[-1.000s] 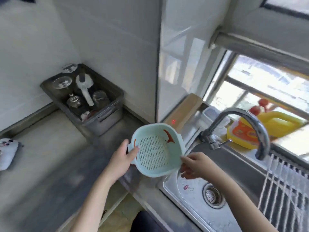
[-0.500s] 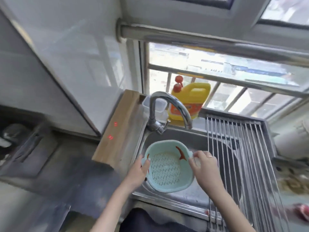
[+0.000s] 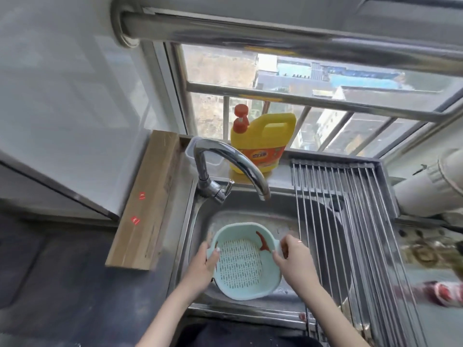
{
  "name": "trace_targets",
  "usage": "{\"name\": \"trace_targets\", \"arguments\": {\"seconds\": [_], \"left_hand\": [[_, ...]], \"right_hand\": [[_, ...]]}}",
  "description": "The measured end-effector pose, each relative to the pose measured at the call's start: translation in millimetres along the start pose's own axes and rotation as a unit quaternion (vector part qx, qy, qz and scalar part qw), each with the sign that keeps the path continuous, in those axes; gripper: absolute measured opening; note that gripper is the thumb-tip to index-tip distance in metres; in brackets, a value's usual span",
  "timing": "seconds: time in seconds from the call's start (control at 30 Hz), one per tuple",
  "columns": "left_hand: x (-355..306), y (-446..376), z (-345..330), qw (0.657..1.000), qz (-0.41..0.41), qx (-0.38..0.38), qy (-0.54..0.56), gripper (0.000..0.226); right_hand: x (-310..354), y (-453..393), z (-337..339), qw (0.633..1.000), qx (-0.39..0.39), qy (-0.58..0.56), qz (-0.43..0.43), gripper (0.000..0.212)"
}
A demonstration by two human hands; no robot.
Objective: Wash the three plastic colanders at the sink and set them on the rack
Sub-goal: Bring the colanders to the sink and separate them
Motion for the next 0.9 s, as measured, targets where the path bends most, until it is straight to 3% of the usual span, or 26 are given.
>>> {"name": "trace_targets", "arguments": {"seconds": [0.2, 0.4, 0.63, 0.9], "left_hand": [[28.3, -1.2, 7.3, 0.999, 0.035, 0.003, -0.018, 0.022], [33.9, 6.9, 18.3, 0.999, 0.020, -0.026, -0.016, 0.063], [31.5, 9.4, 27.2, 0.998, 0.018, -0.057, 0.032, 0.039], [28.1, 11.2, 24.0, 0.998, -0.003, -0.030, 0.056, 0.026]], "right_hand": [[-0.7, 0.4, -27.5, 0.998, 0.056, 0.010, -0.021, 0.010], [-6.5, -0.1, -44.5, 0.996, 0.078, -0.018, -0.037, 0.013], [-6.1, -4.3, -52.6, 0.995, 0.078, -0.055, -0.039, 0.015], [-20.4, -0.9, -60.6, 0.989, 0.083, -0.096, -0.079, 0.012]]}}
Point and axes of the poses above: each hand's wrist, its own y-axis away from the middle knuckle, its own z-axis out of the back of the hand, x = y × z, the point moved 6 cm from there along -y, towards the middle knuckle, and after that the axes turned 3 degrees about z, right-handed, at the moved point
